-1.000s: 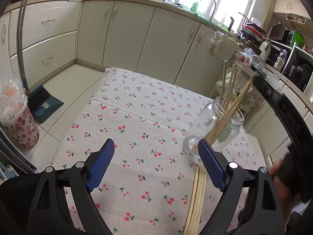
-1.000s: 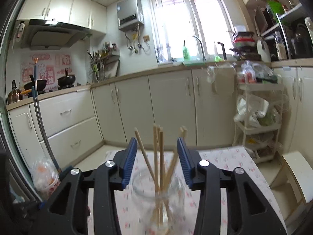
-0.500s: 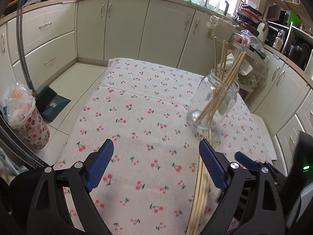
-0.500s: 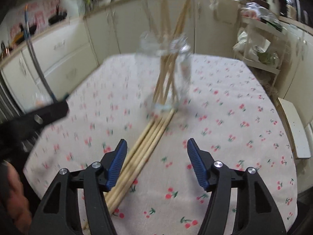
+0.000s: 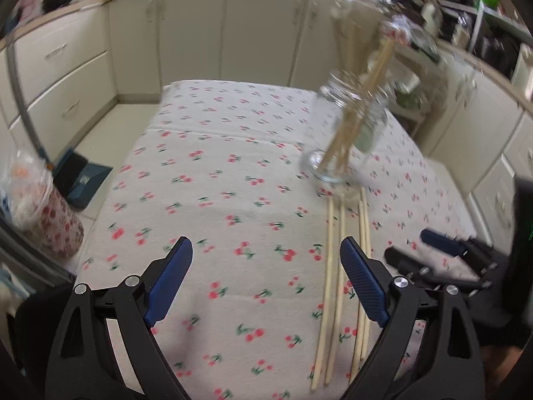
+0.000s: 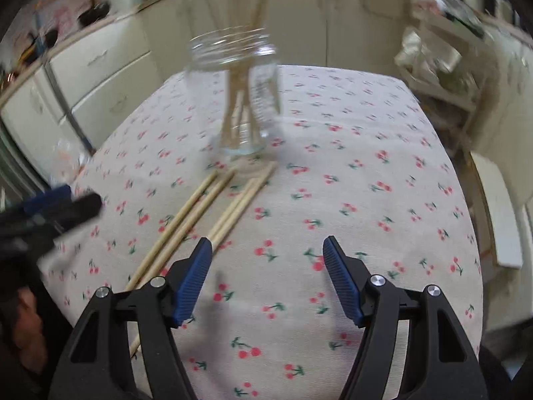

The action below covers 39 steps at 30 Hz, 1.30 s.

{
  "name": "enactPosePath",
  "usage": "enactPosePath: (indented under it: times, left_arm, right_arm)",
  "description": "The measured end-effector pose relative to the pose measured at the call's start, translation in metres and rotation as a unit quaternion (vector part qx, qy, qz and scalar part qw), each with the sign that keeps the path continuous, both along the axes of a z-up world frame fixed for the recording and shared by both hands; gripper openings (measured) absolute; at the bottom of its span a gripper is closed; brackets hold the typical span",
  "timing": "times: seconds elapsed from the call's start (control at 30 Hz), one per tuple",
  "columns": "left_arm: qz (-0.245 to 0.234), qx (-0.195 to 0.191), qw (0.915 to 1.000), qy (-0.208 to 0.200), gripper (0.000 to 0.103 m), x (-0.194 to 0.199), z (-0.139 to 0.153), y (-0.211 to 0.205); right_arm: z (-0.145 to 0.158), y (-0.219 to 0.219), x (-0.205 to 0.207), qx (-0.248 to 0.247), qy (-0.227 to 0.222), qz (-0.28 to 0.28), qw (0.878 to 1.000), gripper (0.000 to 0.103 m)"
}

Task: Organize utensils
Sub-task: 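Move both open grippers back toward the remaining loose chopsticks, then close the left gripper on a chopstick while the right gripper closes on another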

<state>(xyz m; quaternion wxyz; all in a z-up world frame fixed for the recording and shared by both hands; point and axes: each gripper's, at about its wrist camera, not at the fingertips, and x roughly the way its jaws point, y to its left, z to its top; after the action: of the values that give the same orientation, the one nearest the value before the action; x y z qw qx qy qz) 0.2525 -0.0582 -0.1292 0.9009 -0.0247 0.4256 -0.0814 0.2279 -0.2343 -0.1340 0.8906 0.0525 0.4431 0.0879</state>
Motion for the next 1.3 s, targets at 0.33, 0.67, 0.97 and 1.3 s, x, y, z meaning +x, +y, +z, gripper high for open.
enactPosePath:
  times: [0.33, 0.67, 0.97, 1.3]
  left_arm:
    - [-0.034, 0.062, 0.9966, 0.044, 0.086, 0.048, -0.034, -0.040]
    - [-0.004, 0.073, 0.9965, 0.040, 0.065, 0.064, -0.041, -0.026]
    - [-0.008, 0.059, 0.9972, 0.045, 0.065, 0.065, -0.041, -0.018]
    - [-0.021, 0.060, 0.9970, 0.044, 0.065, 0.072, -0.042, -0.024]
  right_arm:
    - [-0.002, -0.009, 0.000, -0.011, -0.001, -0.027, 1.000, 0.064]
    - [0.000, 0.004, 0.019, -0.002, -0.001, -0.027, 1.000, 0.064]
    - [-0.010, 0.018, 0.038, -0.037, 0.011, -0.012, 0.999, 0.062]
    - [-0.011, 0.006, 0.042, -0.040, 0.034, 0.012, 0.999, 0.054]
